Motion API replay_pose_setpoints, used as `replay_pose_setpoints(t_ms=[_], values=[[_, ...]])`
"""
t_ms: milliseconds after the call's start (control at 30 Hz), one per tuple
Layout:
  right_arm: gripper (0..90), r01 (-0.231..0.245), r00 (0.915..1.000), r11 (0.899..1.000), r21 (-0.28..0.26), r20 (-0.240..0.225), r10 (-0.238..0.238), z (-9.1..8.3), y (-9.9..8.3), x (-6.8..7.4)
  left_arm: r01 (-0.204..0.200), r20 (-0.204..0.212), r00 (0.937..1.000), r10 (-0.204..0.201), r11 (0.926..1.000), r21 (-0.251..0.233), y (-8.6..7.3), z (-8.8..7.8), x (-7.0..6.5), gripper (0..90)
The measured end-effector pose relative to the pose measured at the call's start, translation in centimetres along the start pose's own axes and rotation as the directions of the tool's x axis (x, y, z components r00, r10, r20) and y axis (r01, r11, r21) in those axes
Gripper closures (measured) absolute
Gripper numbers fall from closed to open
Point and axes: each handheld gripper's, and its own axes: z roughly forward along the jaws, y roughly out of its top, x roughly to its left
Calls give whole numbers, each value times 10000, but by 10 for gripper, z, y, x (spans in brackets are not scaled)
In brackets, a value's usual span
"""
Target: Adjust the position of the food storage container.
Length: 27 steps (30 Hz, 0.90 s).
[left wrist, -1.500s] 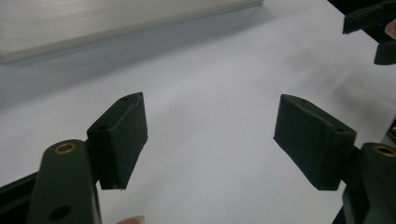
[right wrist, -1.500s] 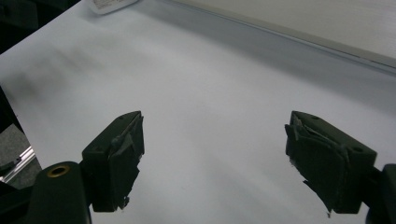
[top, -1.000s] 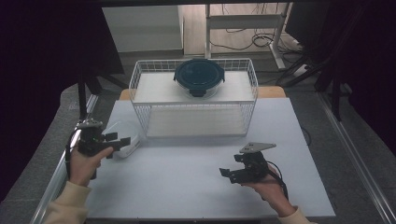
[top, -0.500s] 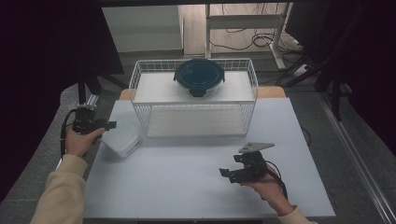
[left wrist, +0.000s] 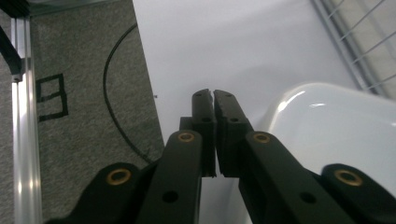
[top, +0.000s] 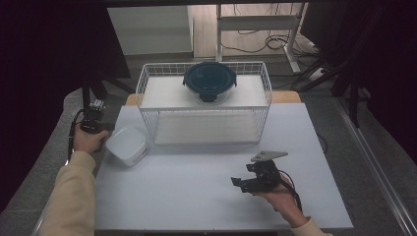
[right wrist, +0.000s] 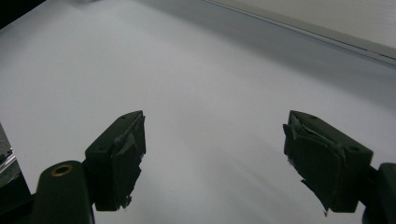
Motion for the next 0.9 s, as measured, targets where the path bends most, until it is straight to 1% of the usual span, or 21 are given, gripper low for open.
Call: replay_pose_setpoints(t_ms=[67, 100, 200, 233, 267, 300, 367, 400, 500, 533, 600, 633, 700, 767, 800, 833, 867, 900], values=[[200, -72, 10000, 10000, -47, -6, 72, -1, 0, -1, -107, 158, 9998, 106, 9999, 21, 0, 4, 0, 897], [200, -76, 10000, 9999, -71, 9, 76, -1, 0, -1, -178, 243, 9996, 175, 9998, 106, 0, 5, 0, 898], [200, -132, 9999, 9999, -109, 8, 132, -2, 0, -2, -562, 300, 9980, 551, 9977, 365, 0, 10, -2, 900], [200, -123, 9999, 9999, -107, 12, 123, -3, 0, -2, -740, 504, 9961, 722, 9966, 358, -1, 11, -3, 900], [200, -116, 9999, 9999, -100, 23, 116, -3, 0, -2, -874, 601, 9945, 853, 9956, 332, -1, 11, -4, 900], [200, -98, 10000, 9999, -83, 19, 98, -3, 0, -2, -1007, 571, 9935, 987, 9943, 337, -2, 12, -5, 900], [200, -117, 9999, 9999, -115, 28, 117, -4, 0, -2, -1059, 737, 9919, 1031, 9937, 362, -3, 11, -5, 900], [200, -146, 9999, 9998, -146, 34, 147, -5, 0, -2, -1149, 799, 9905, 1117, 9927, 365, -4, 11, -5, 900], [200, -177, 9998, 9996, -202, 23, 177, -7, 1, -3, -1420, 1128, 9841, 1375, 9893, 328, -6, 10, -8, 900], [200, -177, 9998, 9996, -206, 30, 177, -7, 0, -3, -1454, 1197, 9828, 1408, 9889, 311, -7, 10, -10, 900], [200, -212, 9998, 9996, -183, 32, 212, -7, 0, -3, -1539, 1200, 9814, 1498, 9877, 258, -10, 8, -16, 900], [201, -219, 9998, 9996, -171, 27, 220, -7, 0, -3, -1683, 1239, 9787, 1637, 9854, 272, -12, 7, -20, 900], [201, -232, 9997, 9996, -140, -30, 232, -7, 0, -2, -1845, 1300, 9751, 1796, 9825, 262, -17, 4, -27, 900], [200, -143, 9998, 9998, -155, -103, 141, -8, 0, 1, -2026, 1440, 9700, 1960, 9787, 323, -24, 1, -35, 900], [200, -104, 9999, 9998, -149, -128, 103, -8, 0, 2, -2052, 1450, 9693, 1988, 9782, 305, -26, 0, -37, 900], [200, -101, 9998, 9998, -145, -151, 99, -8, 0, 3, -1986, 1501, 9698, 1924, 9797, 268, -29, -1, -39, 900], [200, -75, 9998, 9999, -148, -167, 73, -8, 0, 4, -1862, 1596, 9705, 1806, 9823, 210, -32, -3, -41, 900], [200, -66, 9999, 9999, -118, -153, 64, -8, 0, 5, -1621, 1687, 9731, 1572, 9866, 157, -35, -3, -42, 900]])
